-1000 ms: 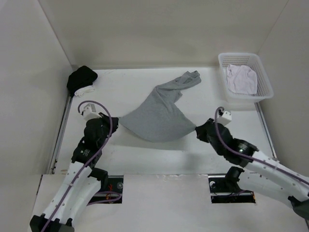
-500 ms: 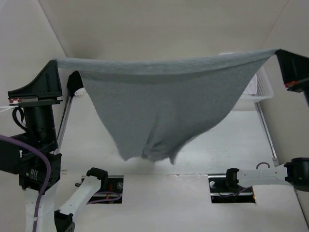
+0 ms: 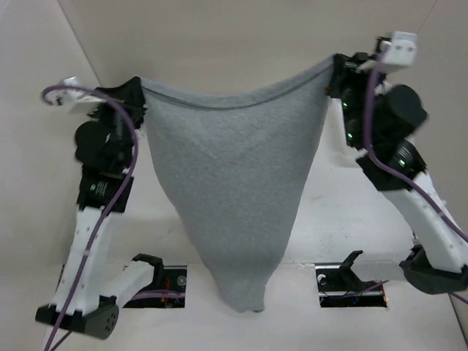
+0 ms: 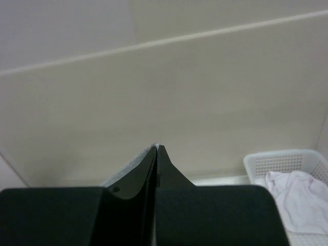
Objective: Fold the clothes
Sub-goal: Flatten the tank top out
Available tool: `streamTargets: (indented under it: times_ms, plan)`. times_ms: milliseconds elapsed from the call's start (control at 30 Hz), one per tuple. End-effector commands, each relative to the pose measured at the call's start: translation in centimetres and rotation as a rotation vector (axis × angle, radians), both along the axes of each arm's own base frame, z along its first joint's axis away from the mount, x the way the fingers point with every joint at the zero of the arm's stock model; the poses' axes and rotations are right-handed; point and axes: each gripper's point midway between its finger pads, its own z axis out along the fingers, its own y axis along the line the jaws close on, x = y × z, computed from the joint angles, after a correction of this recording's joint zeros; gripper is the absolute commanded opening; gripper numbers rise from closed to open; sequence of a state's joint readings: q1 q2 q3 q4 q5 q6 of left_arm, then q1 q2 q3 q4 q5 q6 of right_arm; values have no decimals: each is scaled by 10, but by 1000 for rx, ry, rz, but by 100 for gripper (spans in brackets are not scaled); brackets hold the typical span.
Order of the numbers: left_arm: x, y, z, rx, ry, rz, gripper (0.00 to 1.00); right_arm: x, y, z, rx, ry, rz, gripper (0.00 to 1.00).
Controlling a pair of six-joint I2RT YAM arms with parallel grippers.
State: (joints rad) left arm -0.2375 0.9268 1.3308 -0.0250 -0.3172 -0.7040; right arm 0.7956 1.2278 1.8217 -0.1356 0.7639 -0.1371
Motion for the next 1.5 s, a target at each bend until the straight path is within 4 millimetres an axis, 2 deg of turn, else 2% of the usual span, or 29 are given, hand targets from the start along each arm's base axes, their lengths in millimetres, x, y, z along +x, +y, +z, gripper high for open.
streamTargets:
  times_ms: [0,67,133,200,267,333,367,433,533,600,633,700,800,900,967,1000,1100,1167,1333,1467]
  plan:
    - [67,0,-54,21,129,43,2,60,28,-40,66,82,147,0]
    - [99,6,-68,21,173,59,1,98,33,-53,75,113,169,0]
    - [127,13,-68,25,193,82,1,135,33,-56,71,131,160,0]
    - [150,18,-55,33,187,91,1,164,29,-46,74,135,147,0]
    - [162,23,-32,38,166,93,1,179,26,-27,80,118,135,0]
    - [161,27,-1,43,117,89,1,178,21,-2,92,71,135,0]
    - [158,29,15,47,87,90,1,170,16,18,104,22,137,0]
    - [145,32,46,50,29,88,1,150,9,45,125,-49,149,0]
    - [120,37,80,59,-47,99,1,120,-3,73,143,-120,153,0]
    - [101,39,94,70,-83,108,1,102,-9,80,133,-132,151,0]
    - [92,39,97,74,-93,111,1,98,-11,77,120,-119,147,0]
    - [82,42,90,75,-90,125,1,93,-10,67,104,-88,148,0]
    - [72,40,62,69,-57,120,1,92,-4,31,87,-14,166,0]
    - [61,41,17,60,11,120,1,78,2,-13,79,42,186,0]
    - [46,43,-28,48,72,126,1,61,9,-61,79,99,218,0]
    - [38,41,-48,41,97,121,1,51,11,-78,84,115,235,0]
    - [8,40,-123,43,196,120,1,13,22,-153,124,187,305,0]
    - [-17,45,-165,35,255,139,1,-18,32,-202,175,247,364,0]
    - [-70,45,-246,83,419,117,1,-92,71,-305,218,469,563,0]
    - [-104,41,-304,87,585,77,1,-151,91,-373,189,710,684,0]
